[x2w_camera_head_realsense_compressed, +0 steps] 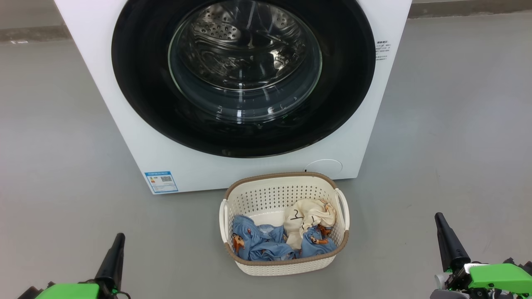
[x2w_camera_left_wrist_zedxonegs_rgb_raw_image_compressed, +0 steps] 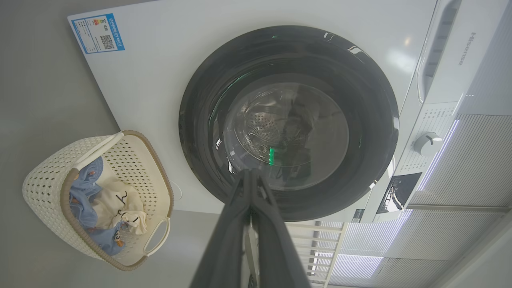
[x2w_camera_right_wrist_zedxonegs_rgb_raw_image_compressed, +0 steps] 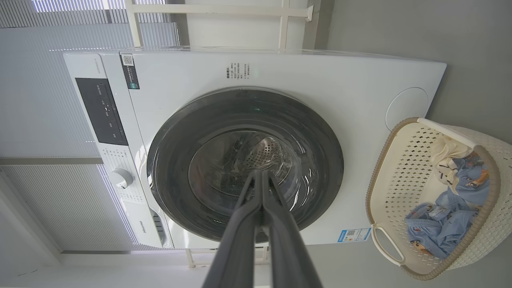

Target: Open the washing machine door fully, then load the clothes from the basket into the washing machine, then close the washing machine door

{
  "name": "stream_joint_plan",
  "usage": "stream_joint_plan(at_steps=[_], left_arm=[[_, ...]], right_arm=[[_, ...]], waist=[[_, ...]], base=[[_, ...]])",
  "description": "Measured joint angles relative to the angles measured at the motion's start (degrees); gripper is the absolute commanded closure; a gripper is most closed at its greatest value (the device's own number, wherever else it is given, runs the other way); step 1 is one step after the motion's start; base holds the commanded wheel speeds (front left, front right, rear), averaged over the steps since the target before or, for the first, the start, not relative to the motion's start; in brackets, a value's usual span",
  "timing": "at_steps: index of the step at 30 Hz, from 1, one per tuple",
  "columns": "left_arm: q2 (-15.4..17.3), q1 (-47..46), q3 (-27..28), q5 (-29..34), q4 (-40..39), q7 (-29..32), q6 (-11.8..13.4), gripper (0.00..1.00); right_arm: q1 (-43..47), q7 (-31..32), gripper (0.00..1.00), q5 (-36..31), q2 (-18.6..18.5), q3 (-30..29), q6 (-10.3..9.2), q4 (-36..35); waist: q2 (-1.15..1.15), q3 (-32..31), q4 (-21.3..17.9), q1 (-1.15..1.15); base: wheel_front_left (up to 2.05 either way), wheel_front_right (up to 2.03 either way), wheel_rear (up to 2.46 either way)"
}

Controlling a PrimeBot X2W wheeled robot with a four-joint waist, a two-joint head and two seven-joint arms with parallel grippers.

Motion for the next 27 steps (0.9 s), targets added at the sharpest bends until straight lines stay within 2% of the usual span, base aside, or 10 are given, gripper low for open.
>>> stream_joint_plan(at_steps=[15,16,21,27], left_arm=[[-0.04,0.01,0.01,0.0,0.07,0.0,0.0,1.0],[-0.18,0.2,-0.05,-0.02,0.46,-0.01,0.01,0.0],[-1.33,2.27,-0.46,-0.02,2.68,-0.08,0.08,0.0],[-1.38,2.58,-1.01,-0.02,2.71,-0.96,0.08,0.0]], right_arm=[[0.01,0.0,1.0,0.0,0.02,-0.01,0.0,0.09],[0.19,-0.09,0.0,0.0,0.07,0.0,0.0,0.51],[2.16,-0.11,0.0,0.0,0.76,0.02,0.0,2.91],[2.62,-0.96,0.0,-0.62,0.8,0.05,0.0,2.42]], waist=[[0.0,0.0,0.0,0.0],[0.0,0.0,0.0,0.0],[0.0,0.02,-0.02,0.0],[0.0,-0.09,-0.02,0.02]], base=[[0.0,0.0,0.0],[0.0,0.0,0.0],[0.0,0.0,0.0],[0.0,0.0,0.0]])
